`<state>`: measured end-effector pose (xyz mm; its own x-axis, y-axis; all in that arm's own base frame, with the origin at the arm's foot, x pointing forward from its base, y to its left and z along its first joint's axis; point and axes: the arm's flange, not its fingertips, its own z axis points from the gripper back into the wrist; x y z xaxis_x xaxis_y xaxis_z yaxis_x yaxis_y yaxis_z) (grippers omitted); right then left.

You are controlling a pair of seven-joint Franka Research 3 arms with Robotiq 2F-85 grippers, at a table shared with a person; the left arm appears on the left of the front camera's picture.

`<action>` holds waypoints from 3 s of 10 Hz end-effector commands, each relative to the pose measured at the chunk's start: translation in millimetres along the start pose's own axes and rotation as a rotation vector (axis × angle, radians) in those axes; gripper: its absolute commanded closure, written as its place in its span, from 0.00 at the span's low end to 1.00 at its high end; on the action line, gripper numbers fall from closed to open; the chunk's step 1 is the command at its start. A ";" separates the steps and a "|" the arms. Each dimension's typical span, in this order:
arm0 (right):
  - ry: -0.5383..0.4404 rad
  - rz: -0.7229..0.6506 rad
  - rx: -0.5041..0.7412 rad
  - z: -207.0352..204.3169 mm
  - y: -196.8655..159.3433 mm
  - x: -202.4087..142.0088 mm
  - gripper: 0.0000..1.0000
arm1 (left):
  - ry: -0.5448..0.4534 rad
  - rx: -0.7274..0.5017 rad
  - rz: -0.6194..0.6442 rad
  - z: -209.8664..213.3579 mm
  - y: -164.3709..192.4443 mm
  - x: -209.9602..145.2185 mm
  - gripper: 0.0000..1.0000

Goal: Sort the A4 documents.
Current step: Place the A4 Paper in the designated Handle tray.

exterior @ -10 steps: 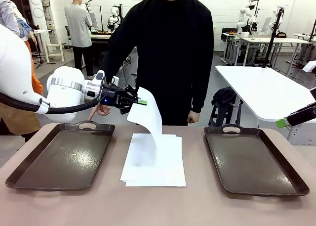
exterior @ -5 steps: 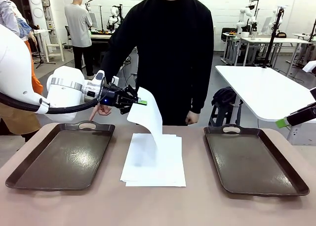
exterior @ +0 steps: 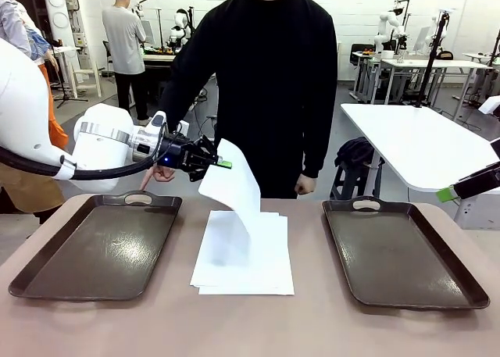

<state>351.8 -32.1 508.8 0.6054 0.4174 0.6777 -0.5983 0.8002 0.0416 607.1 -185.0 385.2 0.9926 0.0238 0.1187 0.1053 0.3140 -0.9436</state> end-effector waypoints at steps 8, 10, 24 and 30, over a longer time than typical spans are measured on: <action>-0.003 -0.002 0.014 -2.4 -0.1 -0.4 0.00 | -0.041 0.436 0.017 147.2 20.0 -89.7 0.99; -0.003 -0.002 0.014 -2.4 -0.1 -0.4 0.00 | -0.036 0.500 0.004 180.9 26.4 -84.6 0.99; -0.003 -0.002 0.014 -2.4 -0.1 -0.4 0.00 | 0.038 0.727 0.071 231.0 68.3 -37.6 0.99; -0.003 -0.002 0.014 -2.4 -0.1 -0.4 0.00 | -0.020 0.749 0.107 226.4 106.0 -25.8 0.99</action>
<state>351.6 -31.8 509.2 0.6051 0.4192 0.6769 -0.5978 0.8007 0.0386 571.7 60.7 348.3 0.9957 0.0733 0.0558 -0.0366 0.8705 -0.4907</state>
